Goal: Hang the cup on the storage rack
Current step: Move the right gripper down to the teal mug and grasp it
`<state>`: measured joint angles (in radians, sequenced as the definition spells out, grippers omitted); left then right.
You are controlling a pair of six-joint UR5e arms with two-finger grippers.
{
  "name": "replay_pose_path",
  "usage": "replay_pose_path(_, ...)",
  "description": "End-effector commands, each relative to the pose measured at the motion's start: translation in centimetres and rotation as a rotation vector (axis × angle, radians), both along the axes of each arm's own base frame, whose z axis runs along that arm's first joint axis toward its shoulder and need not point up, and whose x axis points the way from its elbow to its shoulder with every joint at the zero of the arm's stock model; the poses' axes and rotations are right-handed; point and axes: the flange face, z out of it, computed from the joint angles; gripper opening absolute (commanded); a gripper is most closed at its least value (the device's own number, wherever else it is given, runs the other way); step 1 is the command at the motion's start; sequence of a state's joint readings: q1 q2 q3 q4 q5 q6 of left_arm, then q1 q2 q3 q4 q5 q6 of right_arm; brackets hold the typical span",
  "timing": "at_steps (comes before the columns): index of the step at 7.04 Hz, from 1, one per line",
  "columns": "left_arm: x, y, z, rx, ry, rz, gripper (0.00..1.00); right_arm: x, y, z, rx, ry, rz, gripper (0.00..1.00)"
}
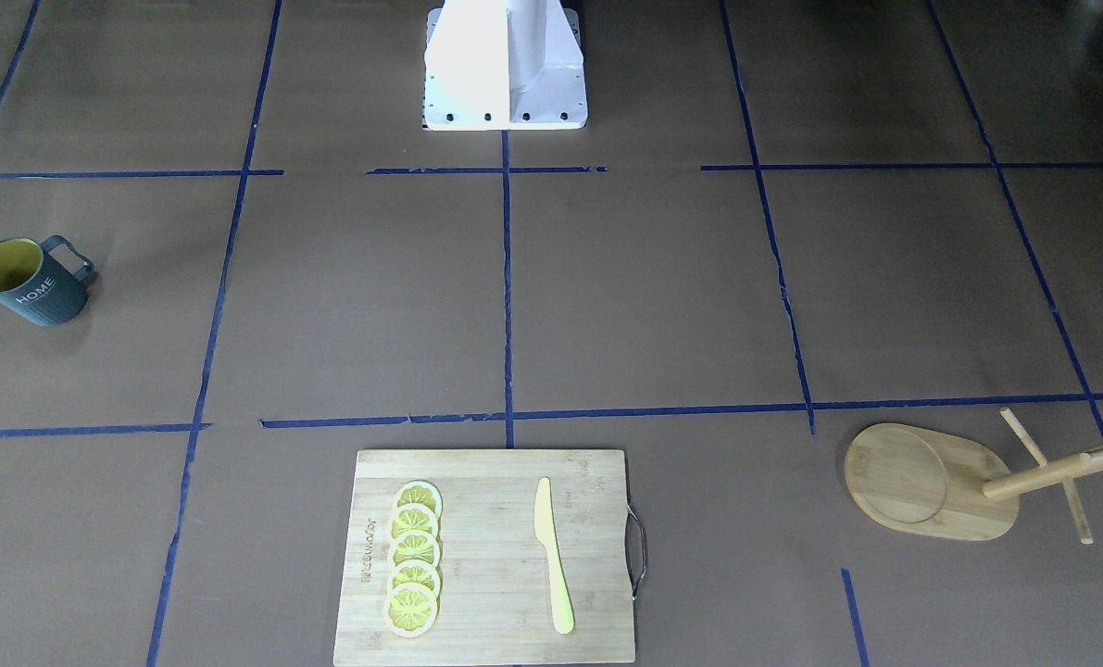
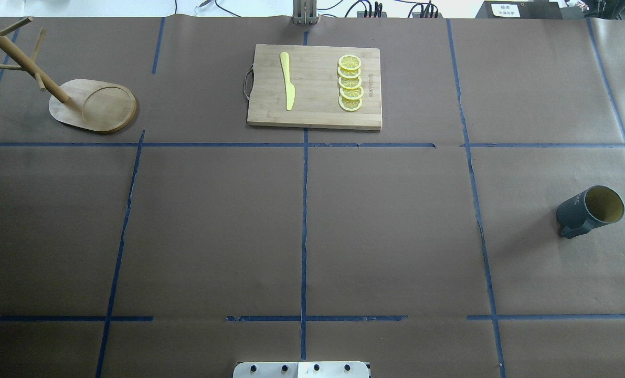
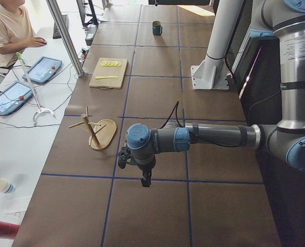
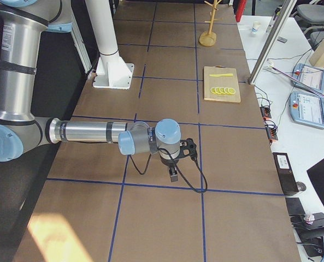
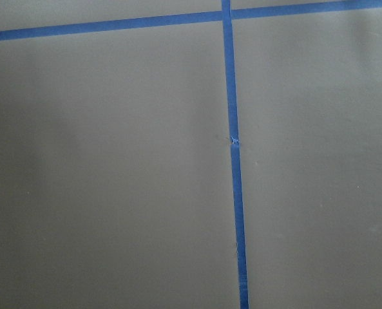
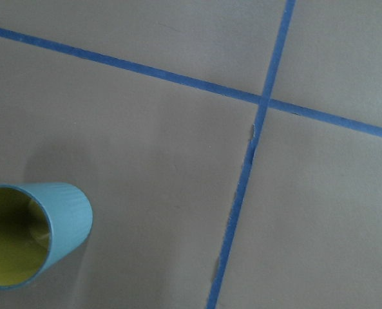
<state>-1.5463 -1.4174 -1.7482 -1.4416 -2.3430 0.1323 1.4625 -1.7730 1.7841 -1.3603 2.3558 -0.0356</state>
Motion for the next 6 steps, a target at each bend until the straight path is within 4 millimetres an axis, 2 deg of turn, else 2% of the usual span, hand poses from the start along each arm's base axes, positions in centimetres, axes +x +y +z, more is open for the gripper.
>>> replay_pose_path(1, 0.0, 0.0, 0.2, -0.004, 0.001, 0.0, 1.0, -6.1, -0.7, -3.1, -0.009, -0.044, 0.021, 1.0)
replay_pose_path(2, 0.0, 0.0, 0.2, -0.004, 0.001, 0.0, 1.0, -8.9, -0.6, -4.2, -0.01, -0.074, 0.052, 1.0)
replay_pose_path(3, 0.0, 0.0, 0.2, -0.004, 0.001, 0.0, 1.0, -11.0, -0.4, -4.5, -0.015, -0.068, 0.046, 1.0)
replay_pose_path(6, 0.0, 0.0, 0.3, -0.005, 0.001, 0.0, 1.0, -13.7, 0.1, -3.6, -0.01, -0.02, 0.002, 1.0)
